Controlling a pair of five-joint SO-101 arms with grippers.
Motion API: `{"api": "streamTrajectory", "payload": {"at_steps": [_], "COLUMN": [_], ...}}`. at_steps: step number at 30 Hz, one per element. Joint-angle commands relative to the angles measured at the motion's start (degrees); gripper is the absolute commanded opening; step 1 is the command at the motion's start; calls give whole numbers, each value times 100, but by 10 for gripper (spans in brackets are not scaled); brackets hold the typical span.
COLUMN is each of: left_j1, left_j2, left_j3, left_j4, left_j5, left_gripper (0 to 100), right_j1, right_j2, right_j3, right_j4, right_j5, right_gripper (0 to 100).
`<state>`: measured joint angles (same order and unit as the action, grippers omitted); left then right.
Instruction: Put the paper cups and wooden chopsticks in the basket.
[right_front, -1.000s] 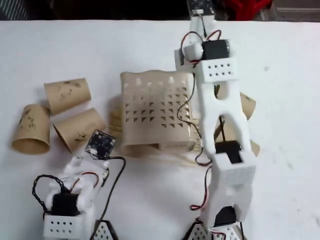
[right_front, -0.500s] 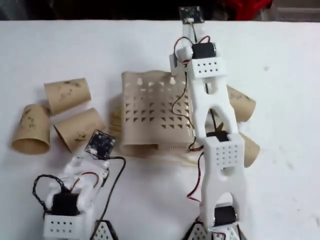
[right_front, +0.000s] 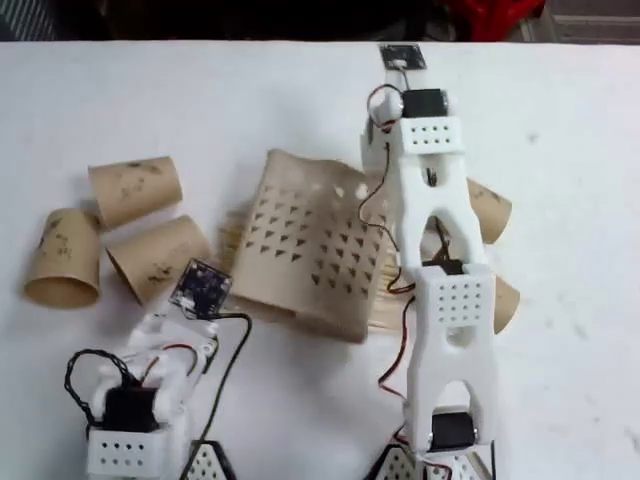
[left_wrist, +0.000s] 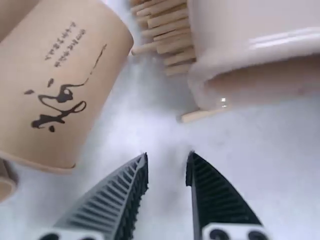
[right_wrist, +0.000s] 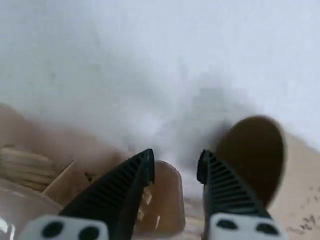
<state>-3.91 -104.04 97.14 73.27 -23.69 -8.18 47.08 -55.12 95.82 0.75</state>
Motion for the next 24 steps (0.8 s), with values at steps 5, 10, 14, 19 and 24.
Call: {"api": "streamTrajectory", "payload": {"at_steps": [5, 10, 14, 19, 24], "left_j1": [-31, -22, -31, -31, -31], "left_j2": [-48, -48, -48, -48, -48], "left_j3": [-18, -18, -18, -18, -18], "left_j4": [35, 35, 35, 35, 35], "left_j5": [44, 44, 44, 44, 44], "left_gripper": [143, 143, 143, 143, 143], "right_j1": [259, 215, 224, 198, 198], "right_j2": [-84, -268, -813, -1745, -2580], "right_j3": [-176, -193, -176, -53, 1160], "right_j4": [277, 286, 286, 303, 286], "right_j5": [0, 132, 220, 352, 378], "right_gripper": [125, 24, 17, 16, 17]}}
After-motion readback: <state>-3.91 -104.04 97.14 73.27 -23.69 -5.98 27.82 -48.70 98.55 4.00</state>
